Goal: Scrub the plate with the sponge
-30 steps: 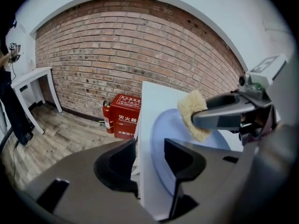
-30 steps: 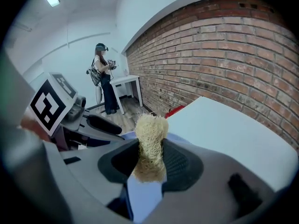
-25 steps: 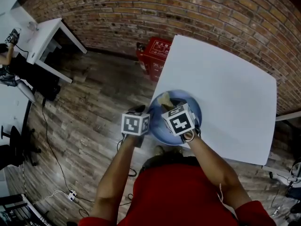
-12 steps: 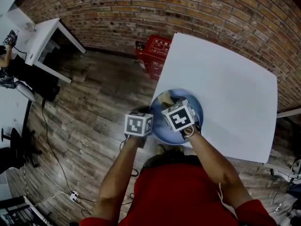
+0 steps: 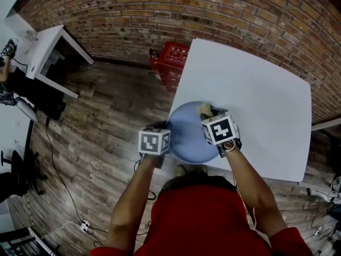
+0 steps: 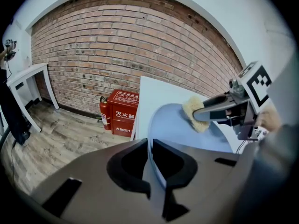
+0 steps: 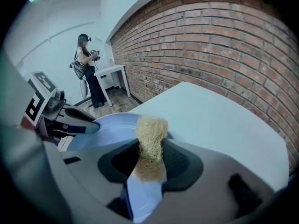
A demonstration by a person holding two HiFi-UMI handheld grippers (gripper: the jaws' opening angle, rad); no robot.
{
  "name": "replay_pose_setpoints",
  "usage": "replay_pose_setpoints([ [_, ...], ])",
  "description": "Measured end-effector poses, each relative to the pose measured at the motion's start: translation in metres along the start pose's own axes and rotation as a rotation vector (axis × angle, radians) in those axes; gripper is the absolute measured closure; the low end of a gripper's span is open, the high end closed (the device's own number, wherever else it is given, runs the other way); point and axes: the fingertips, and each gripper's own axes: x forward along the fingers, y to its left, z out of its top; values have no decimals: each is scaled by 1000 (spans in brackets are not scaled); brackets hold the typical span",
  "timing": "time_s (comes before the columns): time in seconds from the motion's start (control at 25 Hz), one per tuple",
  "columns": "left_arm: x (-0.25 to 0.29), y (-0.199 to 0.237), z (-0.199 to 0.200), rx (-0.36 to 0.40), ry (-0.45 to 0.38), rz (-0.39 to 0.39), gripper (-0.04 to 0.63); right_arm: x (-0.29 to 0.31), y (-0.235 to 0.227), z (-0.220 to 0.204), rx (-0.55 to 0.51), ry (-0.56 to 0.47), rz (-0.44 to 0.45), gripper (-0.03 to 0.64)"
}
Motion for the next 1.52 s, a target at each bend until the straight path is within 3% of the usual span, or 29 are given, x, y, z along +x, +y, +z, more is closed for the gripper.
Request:
replay_pose_setpoints([
  [0.12, 0, 0, -1, -8, -1, -3, 552, -10, 7, 3, 9, -11, 0, 463],
  [0.36, 0, 1, 2, -20, -10, -8, 554, -6, 92, 10, -4, -29, 181, 463],
  [0.52, 0, 1, 2, -31, -14, -10, 556, 7, 118, 8, -28, -15, 208, 463],
  [0.8, 0, 1, 1, -34, -21, -2, 557, 3, 96, 5, -7, -4, 167, 463],
  [1.28, -2, 1, 2, -32, -24, 2, 557, -28, -6, -35, 104, 34, -28, 463],
  [1.4, -1, 2, 2, -36, -22, 3, 557, -34, 10, -31, 103, 15, 0, 463],
  [1.52, 0, 2, 2, -41, -26, 1, 557, -36, 56, -23, 86, -10, 106, 463],
])
